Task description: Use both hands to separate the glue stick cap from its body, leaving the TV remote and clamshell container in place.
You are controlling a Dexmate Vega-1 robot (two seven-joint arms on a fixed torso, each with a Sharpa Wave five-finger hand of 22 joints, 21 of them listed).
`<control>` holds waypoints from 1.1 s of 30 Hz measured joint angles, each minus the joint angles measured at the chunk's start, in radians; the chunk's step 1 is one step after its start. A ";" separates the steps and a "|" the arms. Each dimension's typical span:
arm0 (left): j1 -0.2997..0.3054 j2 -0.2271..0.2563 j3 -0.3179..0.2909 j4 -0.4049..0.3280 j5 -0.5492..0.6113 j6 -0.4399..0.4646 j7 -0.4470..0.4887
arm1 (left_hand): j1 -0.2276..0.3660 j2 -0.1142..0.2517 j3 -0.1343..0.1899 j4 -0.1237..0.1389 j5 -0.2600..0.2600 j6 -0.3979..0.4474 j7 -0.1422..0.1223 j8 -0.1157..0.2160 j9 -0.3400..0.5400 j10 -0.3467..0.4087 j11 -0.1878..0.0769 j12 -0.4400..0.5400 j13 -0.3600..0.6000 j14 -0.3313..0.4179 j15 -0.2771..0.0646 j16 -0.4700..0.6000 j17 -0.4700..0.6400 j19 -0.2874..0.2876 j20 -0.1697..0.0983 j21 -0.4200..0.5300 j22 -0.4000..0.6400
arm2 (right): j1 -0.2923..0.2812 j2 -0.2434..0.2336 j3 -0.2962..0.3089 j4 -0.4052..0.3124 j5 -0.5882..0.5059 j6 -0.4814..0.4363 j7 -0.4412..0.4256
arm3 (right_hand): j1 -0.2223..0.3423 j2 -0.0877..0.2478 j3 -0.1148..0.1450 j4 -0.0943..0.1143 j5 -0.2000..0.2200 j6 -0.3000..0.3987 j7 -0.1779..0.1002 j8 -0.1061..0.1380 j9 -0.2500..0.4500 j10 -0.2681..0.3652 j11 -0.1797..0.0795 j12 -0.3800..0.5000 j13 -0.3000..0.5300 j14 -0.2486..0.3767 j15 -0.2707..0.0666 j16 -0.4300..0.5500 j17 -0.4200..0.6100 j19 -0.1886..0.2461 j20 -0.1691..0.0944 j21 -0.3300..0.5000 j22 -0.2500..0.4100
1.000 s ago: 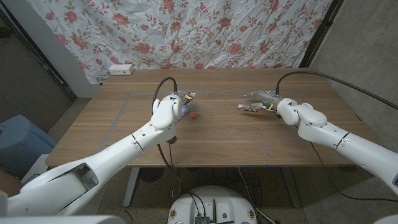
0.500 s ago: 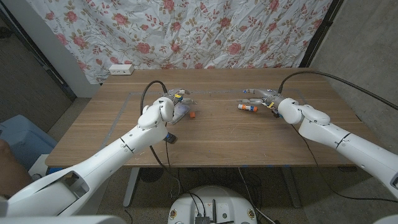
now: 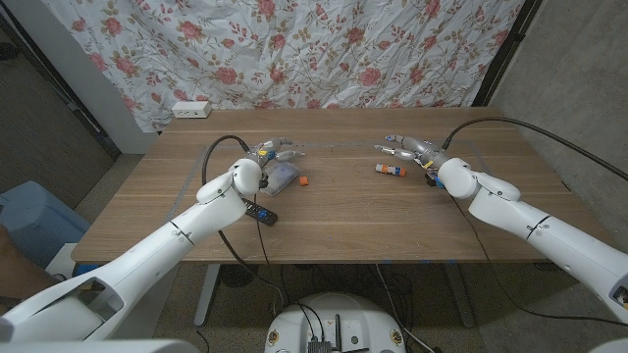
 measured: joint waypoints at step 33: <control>0.100 -0.079 -0.130 0.216 -0.448 -0.452 0.296 | -0.048 0.060 0.012 0.011 0.000 0.000 0.011 0.000 -0.001 0.025 -0.007 0.007 0.000 0.036 -0.018 0.005 -0.001 0.037 -0.011 0.000 0.000 | -0.037 0.069 0.091 0.132 0.332 0.147 -0.086 | -0.035 0.035 0.004 0.012 -0.012 0.055 0.026 0.015 -0.003 0.051 0.007 0.011 -0.004 0.041 -0.009 0.000 -0.023 0.034 -0.019 0.004 -0.002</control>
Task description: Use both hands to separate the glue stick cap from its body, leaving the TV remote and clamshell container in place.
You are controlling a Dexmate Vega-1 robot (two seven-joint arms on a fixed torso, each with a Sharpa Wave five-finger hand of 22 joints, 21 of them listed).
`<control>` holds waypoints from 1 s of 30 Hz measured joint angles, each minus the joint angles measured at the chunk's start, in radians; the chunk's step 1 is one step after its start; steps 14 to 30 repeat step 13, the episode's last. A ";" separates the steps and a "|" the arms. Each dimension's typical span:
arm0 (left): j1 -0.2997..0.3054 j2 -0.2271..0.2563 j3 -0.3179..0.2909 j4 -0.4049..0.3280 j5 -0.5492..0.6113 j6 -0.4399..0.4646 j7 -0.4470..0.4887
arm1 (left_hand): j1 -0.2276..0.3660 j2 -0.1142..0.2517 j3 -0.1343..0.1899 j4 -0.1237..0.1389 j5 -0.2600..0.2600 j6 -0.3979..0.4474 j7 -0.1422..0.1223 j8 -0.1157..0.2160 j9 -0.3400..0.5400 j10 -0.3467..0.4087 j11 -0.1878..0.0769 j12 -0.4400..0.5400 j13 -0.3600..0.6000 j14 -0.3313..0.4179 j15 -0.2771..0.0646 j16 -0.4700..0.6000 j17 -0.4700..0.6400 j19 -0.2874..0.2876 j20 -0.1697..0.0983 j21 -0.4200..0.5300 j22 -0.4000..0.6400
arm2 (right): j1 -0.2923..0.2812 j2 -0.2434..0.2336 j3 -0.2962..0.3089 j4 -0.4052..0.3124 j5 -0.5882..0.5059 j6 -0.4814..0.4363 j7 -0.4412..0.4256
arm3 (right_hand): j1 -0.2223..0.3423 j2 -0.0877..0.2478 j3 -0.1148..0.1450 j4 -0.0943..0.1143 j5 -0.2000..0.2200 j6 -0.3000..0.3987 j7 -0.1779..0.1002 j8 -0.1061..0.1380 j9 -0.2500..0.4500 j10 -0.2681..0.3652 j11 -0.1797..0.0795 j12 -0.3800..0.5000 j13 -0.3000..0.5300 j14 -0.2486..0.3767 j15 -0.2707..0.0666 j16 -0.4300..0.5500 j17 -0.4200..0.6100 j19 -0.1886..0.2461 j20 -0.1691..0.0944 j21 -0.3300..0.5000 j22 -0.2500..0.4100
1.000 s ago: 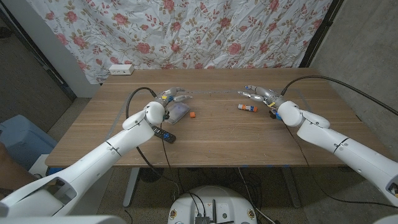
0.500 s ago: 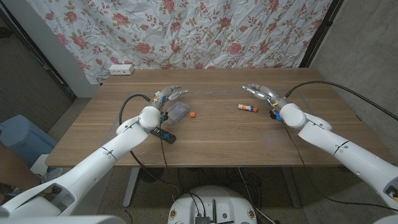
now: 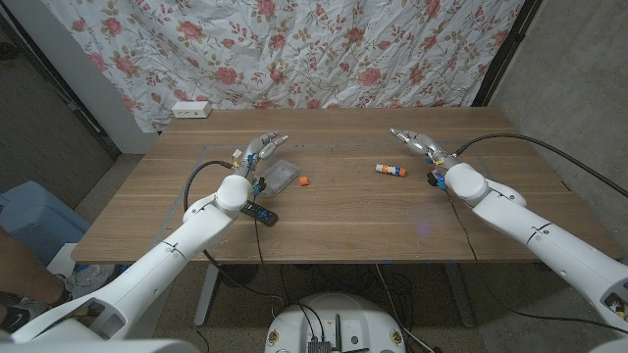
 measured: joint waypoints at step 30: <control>0.021 -0.032 -0.030 0.079 -0.089 -0.147 0.030 | -0.013 0.013 0.011 -0.004 0.000 -0.009 0.001 0.000 0.000 -0.006 -0.001 0.000 0.000 0.002 -0.009 0.000 0.000 0.021 -0.004 0.008 -0.003 | -0.016 0.062 0.038 0.074 0.127 0.085 -0.020 | 0.000 0.011 0.000 0.000 0.000 0.023 -0.009 0.007 -0.001 0.005 0.006 0.000 0.000 0.003 -0.003 -0.006 -0.009 -0.004 -0.004 0.000 0.000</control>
